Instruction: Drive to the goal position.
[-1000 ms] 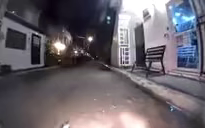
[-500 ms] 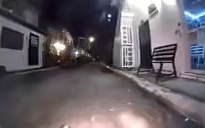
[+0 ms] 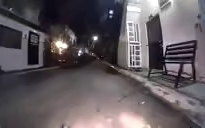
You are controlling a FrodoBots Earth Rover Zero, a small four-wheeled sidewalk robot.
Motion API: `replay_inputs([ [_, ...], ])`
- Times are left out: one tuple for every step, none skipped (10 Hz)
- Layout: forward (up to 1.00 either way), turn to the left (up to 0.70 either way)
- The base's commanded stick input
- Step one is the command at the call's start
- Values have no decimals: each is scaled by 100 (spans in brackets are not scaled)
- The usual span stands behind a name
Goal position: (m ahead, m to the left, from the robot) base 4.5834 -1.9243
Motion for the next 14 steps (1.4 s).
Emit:
replay_inputs([
  [100,0],
  [100,0],
  [100,0],
  [100,0],
  [100,0],
  [100,0],
  [100,0],
  [100,0],
  [100,0],
  [100,0],
  [100,0],
  [100,11],
  [100,27],
  [100,27],
])
